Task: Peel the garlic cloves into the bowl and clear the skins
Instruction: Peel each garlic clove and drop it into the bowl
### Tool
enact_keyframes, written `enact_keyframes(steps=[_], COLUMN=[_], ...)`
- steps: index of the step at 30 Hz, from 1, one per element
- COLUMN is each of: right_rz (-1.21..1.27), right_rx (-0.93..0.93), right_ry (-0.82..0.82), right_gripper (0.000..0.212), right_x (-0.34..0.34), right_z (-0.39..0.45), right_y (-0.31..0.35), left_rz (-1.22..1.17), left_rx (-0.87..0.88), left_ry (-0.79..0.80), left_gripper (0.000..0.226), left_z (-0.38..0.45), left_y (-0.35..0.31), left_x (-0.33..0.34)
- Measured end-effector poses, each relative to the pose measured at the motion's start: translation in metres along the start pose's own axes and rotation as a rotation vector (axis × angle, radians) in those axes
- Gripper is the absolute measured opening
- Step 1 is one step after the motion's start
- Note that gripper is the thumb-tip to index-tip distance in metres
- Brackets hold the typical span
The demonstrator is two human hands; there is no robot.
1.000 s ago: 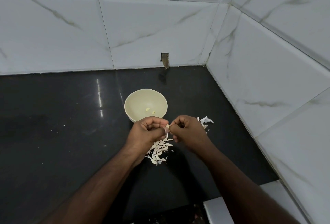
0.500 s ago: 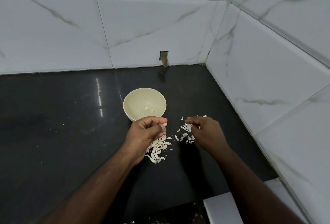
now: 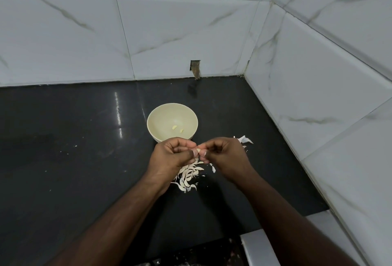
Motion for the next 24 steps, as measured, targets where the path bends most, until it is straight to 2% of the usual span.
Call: enact_keyframes(steps=[16,24], right_rz=[0.124,0.017], right_rx=[-0.142,-0.237], right_ry=[0.025,-0.118], right_gripper=[0.030,0.029], right_x=[0.002,0.008], right_z=[0.001,-0.001], right_y=[-0.002,-0.010], left_rz=[-0.253,-0.397], left_rx=[-0.179,-0.298], left_ry=[0.046,0.027], left_gripper=[0.013,0.014], left_z=[-0.005,-0.006], left_y=[0.000,0.004], left_x=[-0.001,0.004])
Point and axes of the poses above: each hand's wrist, its own z-axis towards the middle knuckle, its own x-axis out of the palm, y = z × x, the point moved 4 cm from there along z, towards the middle knuckle, and after that the axes turned 2 degrees about -x, right-handed, at the moved point
